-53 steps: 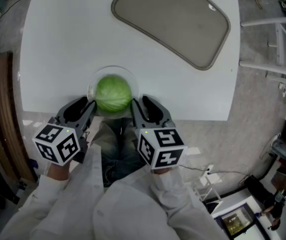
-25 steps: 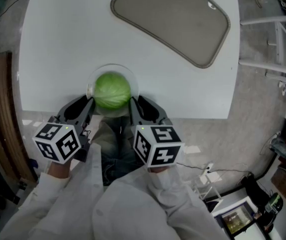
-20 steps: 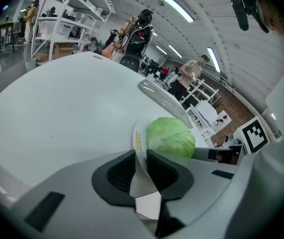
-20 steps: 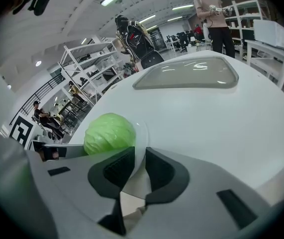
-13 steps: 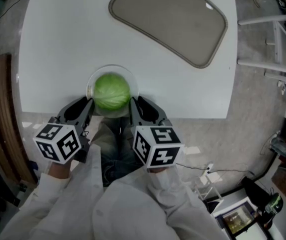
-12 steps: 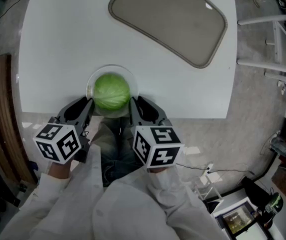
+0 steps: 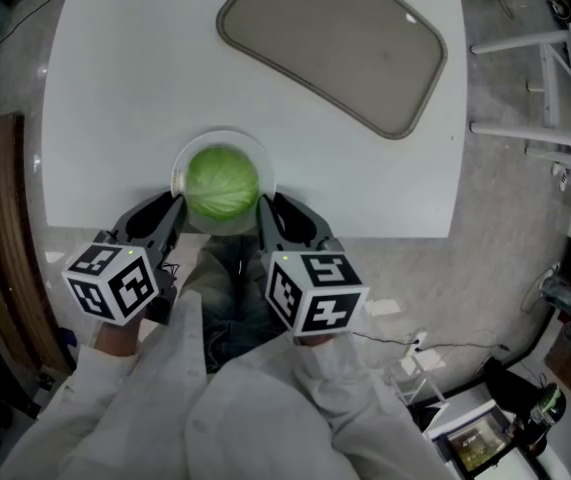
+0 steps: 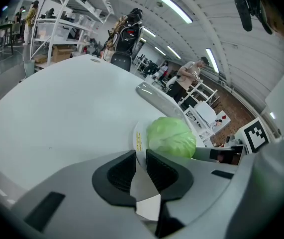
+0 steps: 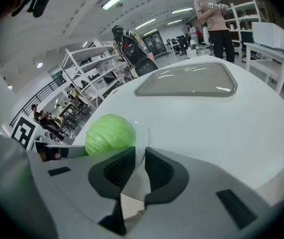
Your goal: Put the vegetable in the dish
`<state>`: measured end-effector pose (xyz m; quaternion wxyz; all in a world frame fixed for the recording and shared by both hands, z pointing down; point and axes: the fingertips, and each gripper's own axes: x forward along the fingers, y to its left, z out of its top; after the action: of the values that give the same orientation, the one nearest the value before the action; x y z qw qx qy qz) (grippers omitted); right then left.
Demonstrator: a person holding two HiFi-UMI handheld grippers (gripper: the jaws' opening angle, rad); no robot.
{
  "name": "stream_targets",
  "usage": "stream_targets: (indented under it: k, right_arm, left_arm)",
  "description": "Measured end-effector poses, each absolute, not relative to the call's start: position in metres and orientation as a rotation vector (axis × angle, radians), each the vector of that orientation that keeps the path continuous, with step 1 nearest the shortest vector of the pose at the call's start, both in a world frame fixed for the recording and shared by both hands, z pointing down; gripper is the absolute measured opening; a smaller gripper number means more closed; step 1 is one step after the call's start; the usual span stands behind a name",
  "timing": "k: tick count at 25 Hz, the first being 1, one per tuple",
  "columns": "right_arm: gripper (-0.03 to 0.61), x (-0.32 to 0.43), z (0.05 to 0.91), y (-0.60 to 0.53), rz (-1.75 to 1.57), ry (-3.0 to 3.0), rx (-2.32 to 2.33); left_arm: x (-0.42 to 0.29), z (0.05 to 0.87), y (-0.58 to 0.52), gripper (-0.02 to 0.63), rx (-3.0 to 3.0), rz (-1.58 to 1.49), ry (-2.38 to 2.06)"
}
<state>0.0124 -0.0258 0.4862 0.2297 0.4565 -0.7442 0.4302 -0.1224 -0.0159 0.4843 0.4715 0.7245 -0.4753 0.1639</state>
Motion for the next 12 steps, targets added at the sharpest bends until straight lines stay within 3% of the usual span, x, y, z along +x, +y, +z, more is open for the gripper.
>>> stream_targets:
  k: [12]
  right_arm:
    - [0.068,0.014,0.466,-0.036,1.150,-2.049,1.330]
  left_arm:
    - [-0.121,0.464,-0.032,0.071,1.852,0.426,-1.125]
